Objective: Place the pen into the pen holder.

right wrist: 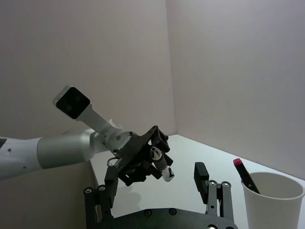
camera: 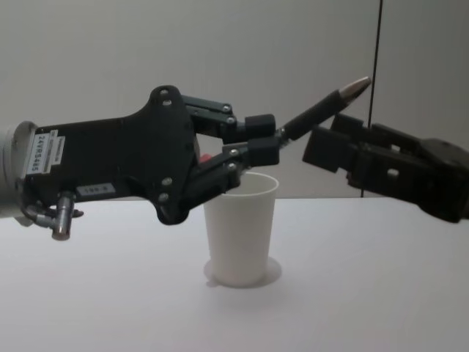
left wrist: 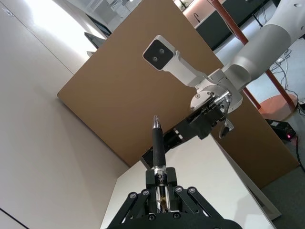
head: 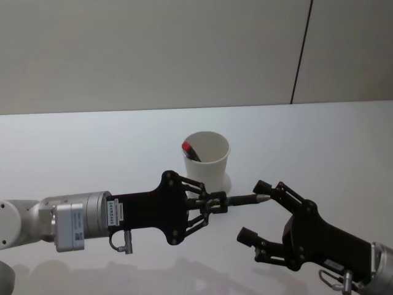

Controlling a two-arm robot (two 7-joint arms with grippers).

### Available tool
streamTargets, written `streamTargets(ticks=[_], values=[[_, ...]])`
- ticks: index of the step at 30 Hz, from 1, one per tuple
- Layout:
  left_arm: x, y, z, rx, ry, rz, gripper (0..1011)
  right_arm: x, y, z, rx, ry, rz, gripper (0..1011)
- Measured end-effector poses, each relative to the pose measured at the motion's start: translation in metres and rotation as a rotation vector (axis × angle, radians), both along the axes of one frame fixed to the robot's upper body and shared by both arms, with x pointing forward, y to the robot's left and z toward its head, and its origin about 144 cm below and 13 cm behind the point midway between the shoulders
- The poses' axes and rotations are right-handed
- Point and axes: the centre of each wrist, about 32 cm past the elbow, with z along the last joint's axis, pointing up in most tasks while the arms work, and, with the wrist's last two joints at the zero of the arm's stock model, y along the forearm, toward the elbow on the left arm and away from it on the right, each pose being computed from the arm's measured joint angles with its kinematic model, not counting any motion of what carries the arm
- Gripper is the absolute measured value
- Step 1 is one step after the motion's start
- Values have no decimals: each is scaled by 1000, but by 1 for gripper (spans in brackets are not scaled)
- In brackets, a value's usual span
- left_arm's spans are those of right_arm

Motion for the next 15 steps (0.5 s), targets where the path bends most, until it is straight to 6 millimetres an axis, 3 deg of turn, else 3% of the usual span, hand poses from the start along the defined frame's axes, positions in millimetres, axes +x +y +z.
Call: streamTargets(ticks=[15], values=[[0,0,0,0,0,0,139,3,4,1,35,-12,12,1001]])
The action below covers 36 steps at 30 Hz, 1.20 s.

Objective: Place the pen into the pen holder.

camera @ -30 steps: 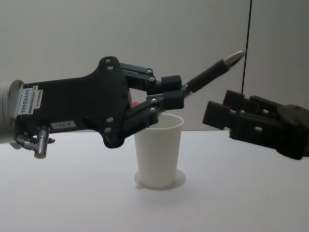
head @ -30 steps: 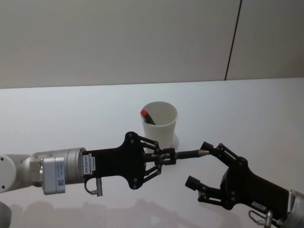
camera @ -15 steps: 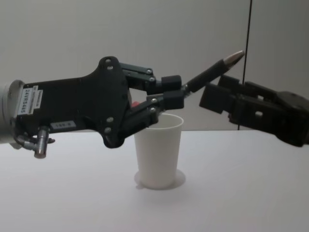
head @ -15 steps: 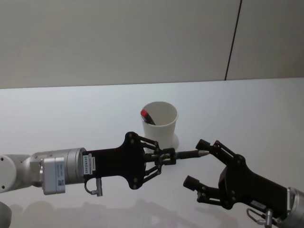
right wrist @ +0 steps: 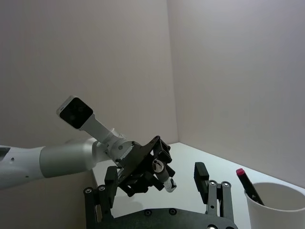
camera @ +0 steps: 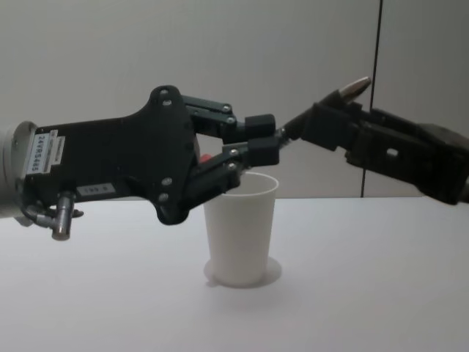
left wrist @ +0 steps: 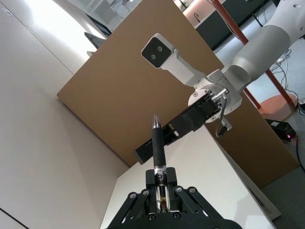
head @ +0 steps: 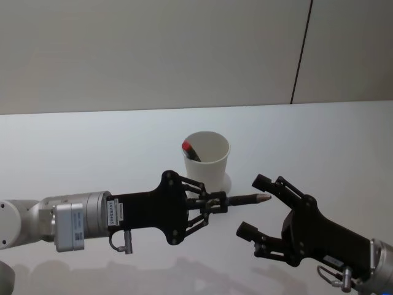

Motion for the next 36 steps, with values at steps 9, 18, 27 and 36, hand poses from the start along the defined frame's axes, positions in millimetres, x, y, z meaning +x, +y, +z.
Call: streamTargets(ticks=[9,18,27,36], values=[[0,0,0,0,0,0,139,0,2,1,11,-7,1,927],[0,0,0,0,0,0,139,-1,3,2,16,-10,-9,652],[0,0,0,0,0,0,139,-2,4,4,17,-10,-24,386],[0,0,0,0,0,0,139,-4,4,5,20,-7,-39,125]])
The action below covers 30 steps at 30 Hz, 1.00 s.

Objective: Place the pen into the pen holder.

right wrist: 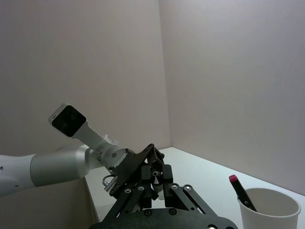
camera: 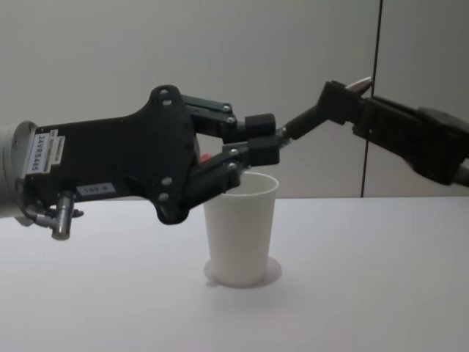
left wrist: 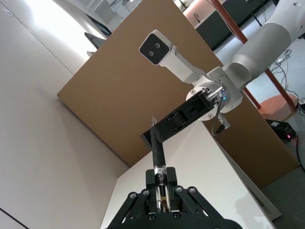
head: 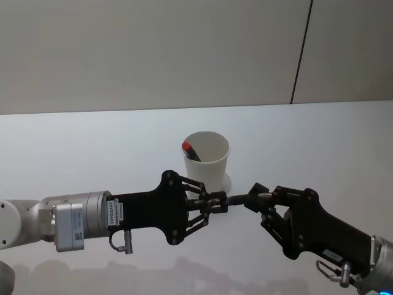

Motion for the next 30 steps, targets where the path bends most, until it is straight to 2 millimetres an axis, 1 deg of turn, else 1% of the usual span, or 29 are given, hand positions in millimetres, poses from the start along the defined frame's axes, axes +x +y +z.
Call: streamTargets(ticks=[23,24,27,28,29,30], values=[[0,0,0,1,0,1,142,-2,-1,1,13,0,-17,125],[0,0,0,1,0,1,177,-2,-1,2,13,-1,-17,124],[0,0,0,2,0,0,229,-2,-1,2,16,-2,-18,124],[0,0,0,2,0,0,286,-2,-1,2,16,-3,-18,125],[0,0,0,2,0,0,301,-2,-1,2,17,-3,-18,124],[0,0,0,2,0,0,340,-2,-1,2,17,-3,-18,124]])
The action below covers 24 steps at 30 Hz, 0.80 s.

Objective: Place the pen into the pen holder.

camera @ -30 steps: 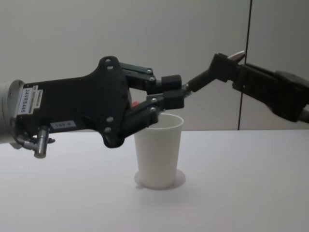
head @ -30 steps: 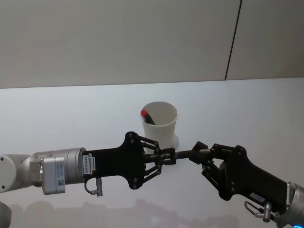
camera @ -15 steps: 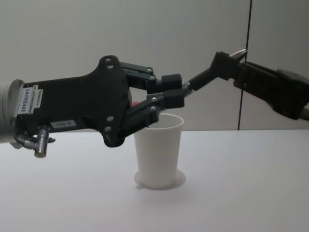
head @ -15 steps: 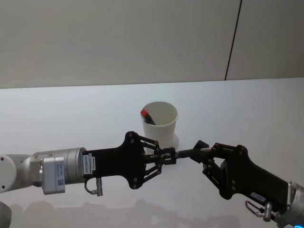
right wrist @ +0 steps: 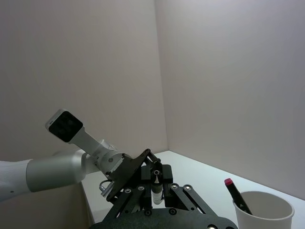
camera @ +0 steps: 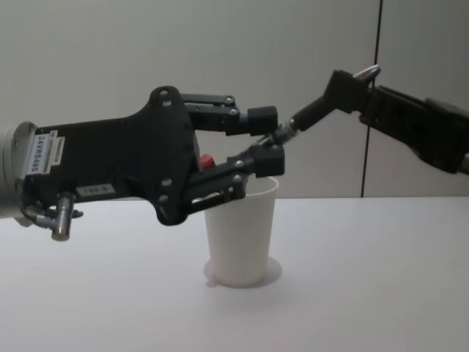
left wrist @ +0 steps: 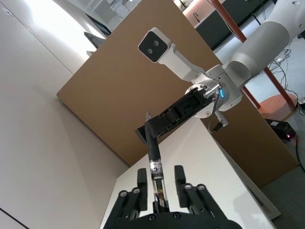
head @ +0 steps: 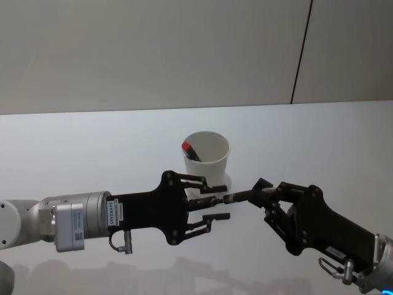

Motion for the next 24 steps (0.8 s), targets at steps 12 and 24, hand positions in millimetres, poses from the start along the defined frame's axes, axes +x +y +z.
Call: streamTargets(ticks=[12,24], values=[[0,0,0,0,0,0,702,-1,0,1,4,-6,1,125],[0,0,0,-2,0,0,1004,-2,-1,3,4,-10,-5,124]])
